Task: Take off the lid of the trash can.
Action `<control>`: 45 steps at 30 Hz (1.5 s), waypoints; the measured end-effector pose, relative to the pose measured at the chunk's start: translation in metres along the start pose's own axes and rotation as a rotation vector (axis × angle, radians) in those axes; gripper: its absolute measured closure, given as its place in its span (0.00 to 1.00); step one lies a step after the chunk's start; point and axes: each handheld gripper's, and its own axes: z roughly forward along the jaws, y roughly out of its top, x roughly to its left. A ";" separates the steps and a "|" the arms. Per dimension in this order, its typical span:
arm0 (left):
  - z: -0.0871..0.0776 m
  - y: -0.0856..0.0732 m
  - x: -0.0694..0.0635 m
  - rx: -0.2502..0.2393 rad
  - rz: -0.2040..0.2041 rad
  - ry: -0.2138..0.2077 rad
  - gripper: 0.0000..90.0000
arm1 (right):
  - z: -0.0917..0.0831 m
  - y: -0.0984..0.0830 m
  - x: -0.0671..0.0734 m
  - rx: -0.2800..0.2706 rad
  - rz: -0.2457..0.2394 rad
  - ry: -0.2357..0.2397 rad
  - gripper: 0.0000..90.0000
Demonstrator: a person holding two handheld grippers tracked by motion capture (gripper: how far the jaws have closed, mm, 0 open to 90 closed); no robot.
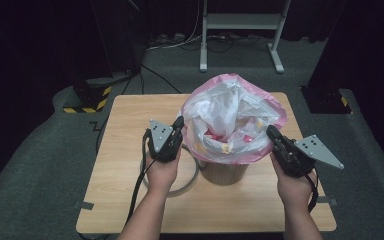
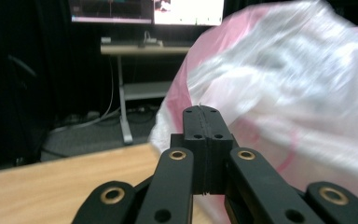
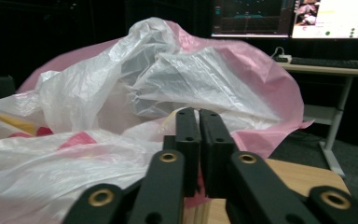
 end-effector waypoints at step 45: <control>-0.063 -0.074 -0.047 0.014 0.117 -0.155 0.80 | 0.030 -0.023 -0.016 0.126 -0.048 -0.113 0.79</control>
